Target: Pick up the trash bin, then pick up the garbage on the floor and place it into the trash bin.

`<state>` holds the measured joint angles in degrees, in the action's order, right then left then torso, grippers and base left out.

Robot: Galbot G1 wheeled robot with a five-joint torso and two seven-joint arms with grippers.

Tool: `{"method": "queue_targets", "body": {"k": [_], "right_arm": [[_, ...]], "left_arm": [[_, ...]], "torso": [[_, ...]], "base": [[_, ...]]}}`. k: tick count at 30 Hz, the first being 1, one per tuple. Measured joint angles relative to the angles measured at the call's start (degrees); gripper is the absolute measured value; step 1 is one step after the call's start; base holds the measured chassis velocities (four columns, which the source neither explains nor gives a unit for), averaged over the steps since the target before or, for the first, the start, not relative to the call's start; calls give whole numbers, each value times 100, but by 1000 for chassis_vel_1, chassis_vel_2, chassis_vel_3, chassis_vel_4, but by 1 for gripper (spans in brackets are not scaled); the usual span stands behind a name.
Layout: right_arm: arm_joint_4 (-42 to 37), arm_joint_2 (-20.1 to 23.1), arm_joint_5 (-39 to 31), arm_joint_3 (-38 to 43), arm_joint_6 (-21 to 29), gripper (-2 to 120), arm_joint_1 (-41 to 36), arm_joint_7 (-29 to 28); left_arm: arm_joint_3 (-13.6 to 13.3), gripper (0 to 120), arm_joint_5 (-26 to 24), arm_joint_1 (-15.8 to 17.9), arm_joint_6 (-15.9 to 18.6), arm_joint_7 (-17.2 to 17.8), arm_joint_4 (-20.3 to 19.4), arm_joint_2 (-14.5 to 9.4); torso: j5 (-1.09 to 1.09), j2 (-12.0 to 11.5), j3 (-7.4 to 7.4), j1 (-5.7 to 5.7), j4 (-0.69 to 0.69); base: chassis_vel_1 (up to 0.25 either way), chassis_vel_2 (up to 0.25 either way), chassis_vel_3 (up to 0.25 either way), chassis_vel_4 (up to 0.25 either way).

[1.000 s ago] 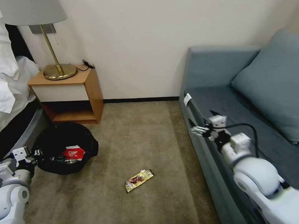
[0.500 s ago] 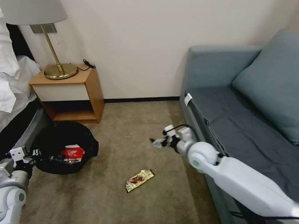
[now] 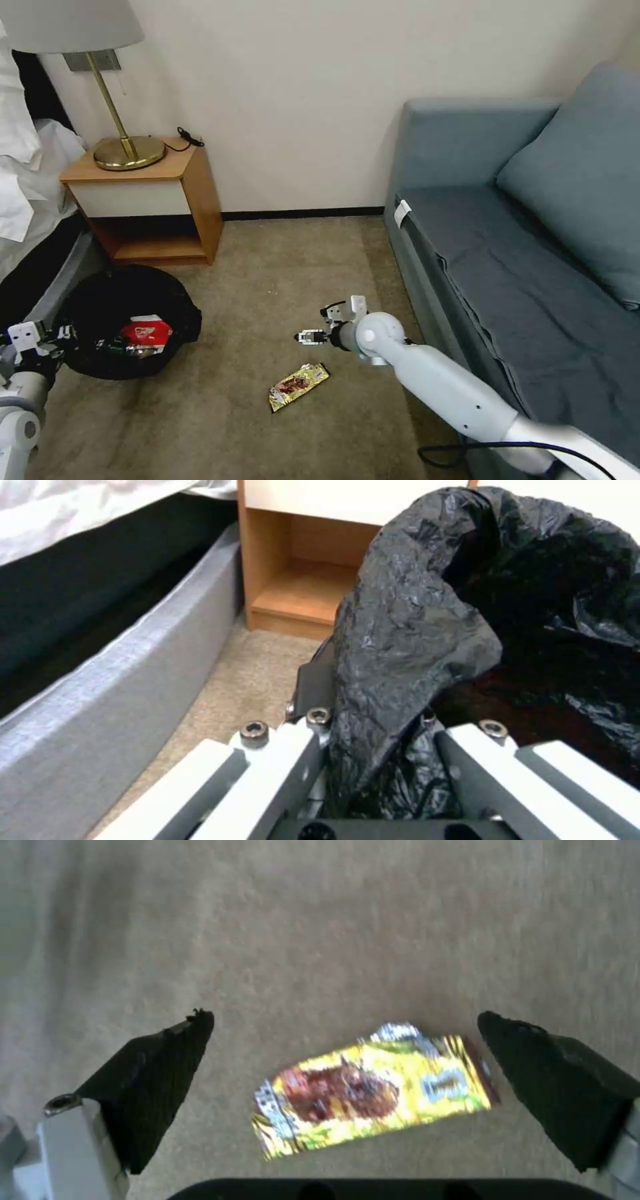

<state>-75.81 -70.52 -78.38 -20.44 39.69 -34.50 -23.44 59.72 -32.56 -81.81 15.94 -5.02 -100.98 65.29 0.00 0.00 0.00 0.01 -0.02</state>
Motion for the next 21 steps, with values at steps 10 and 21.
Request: {"method": "queue_targets", "body": {"k": [10, 21], "right_arm": [[351, -138, 373, -65, 254, 100, -183, 62], [962, -384, 1181, -87, 143, 100, -211, 628]], "left_arm": [[-55, 4, 83, 47, -9, -6, 43, 106], [-33, 4, 108, 46, -10, -7, 54, 121]], "torso": [[0, 0, 0, 0, 1], [1, 0, 0, 0, 2]], "base": [[0, 0, 0, 0], [0, 0, 0, 0]]}}
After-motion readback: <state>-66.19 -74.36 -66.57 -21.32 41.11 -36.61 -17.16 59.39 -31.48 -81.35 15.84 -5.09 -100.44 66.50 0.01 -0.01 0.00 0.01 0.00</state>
